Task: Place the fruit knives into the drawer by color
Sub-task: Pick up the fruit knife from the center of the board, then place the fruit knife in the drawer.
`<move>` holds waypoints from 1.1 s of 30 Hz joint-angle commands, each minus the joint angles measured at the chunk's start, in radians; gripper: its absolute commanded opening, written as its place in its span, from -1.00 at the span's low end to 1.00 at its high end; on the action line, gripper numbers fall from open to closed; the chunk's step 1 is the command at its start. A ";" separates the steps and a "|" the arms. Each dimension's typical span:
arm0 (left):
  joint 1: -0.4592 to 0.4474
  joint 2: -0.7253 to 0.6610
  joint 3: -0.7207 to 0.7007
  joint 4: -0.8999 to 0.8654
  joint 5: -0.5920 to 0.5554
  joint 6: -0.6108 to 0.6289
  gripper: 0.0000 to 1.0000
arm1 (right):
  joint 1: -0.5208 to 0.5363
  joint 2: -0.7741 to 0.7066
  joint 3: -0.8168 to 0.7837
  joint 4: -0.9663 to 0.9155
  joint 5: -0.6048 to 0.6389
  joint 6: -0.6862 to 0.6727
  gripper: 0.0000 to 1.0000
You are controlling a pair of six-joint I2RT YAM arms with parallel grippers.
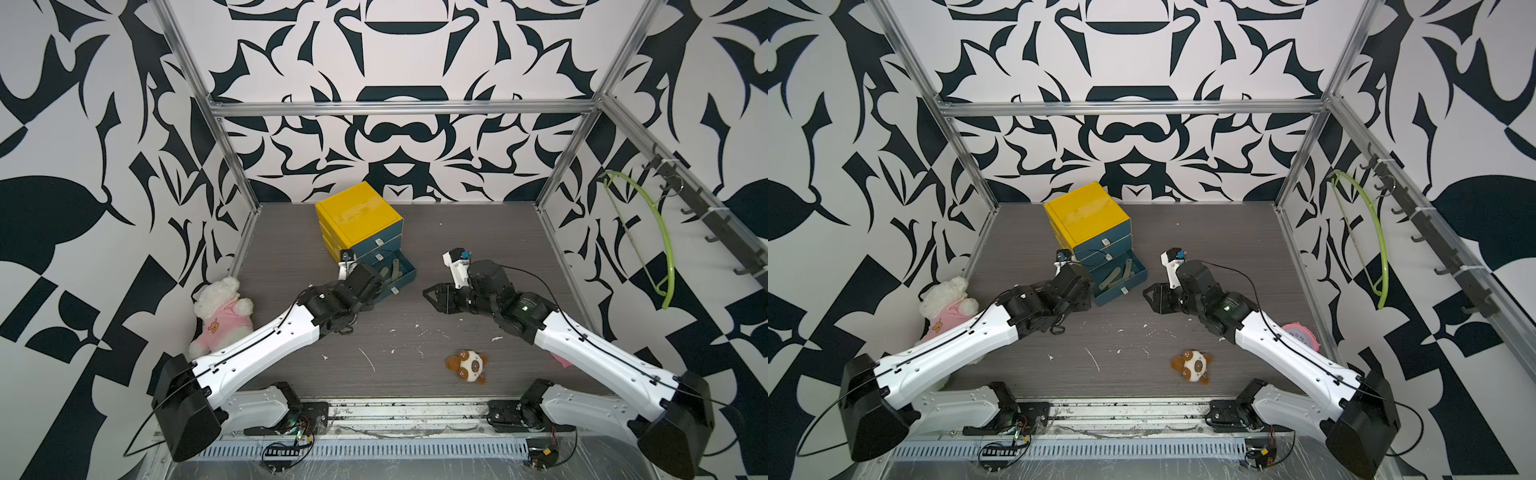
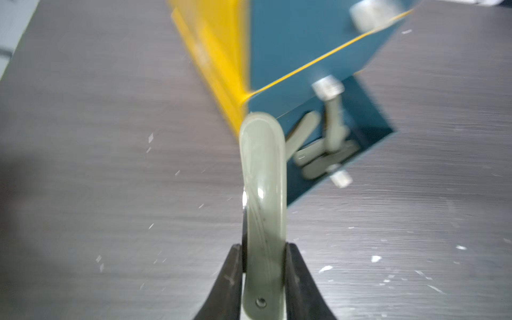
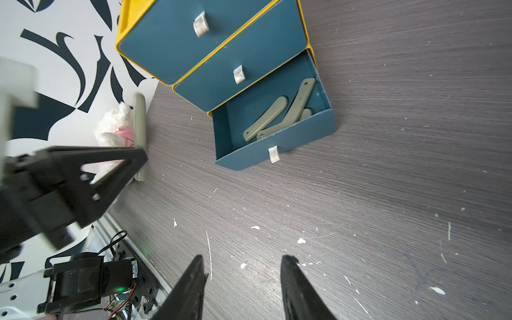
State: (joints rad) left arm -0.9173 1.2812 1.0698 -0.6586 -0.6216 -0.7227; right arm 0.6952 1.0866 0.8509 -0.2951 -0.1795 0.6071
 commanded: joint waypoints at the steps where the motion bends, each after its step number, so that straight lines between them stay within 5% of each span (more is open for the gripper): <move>1: -0.025 0.153 0.096 -0.012 -0.085 0.095 -0.58 | -0.002 -0.039 0.008 0.005 0.029 0.014 -0.07; 7: 0.021 0.410 0.249 0.052 -0.101 0.197 -0.61 | -0.003 -0.080 -0.009 -0.028 0.043 0.019 -0.07; 16: 0.092 0.563 0.298 0.106 -0.064 0.198 -0.57 | -0.003 -0.121 -0.058 -0.028 0.029 0.026 -0.06; 25: 0.111 0.524 0.267 0.121 0.001 0.159 0.33 | -0.002 -0.088 -0.095 0.008 0.000 0.047 -0.02; 33: 0.058 0.254 0.243 0.129 0.104 0.135 0.86 | -0.003 -0.015 -0.098 0.058 -0.002 0.071 -0.03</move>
State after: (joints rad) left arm -0.8413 1.6524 1.3178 -0.5426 -0.5701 -0.5755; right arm 0.6949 1.0534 0.7494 -0.2951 -0.1722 0.6571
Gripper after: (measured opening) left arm 0.906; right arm 0.485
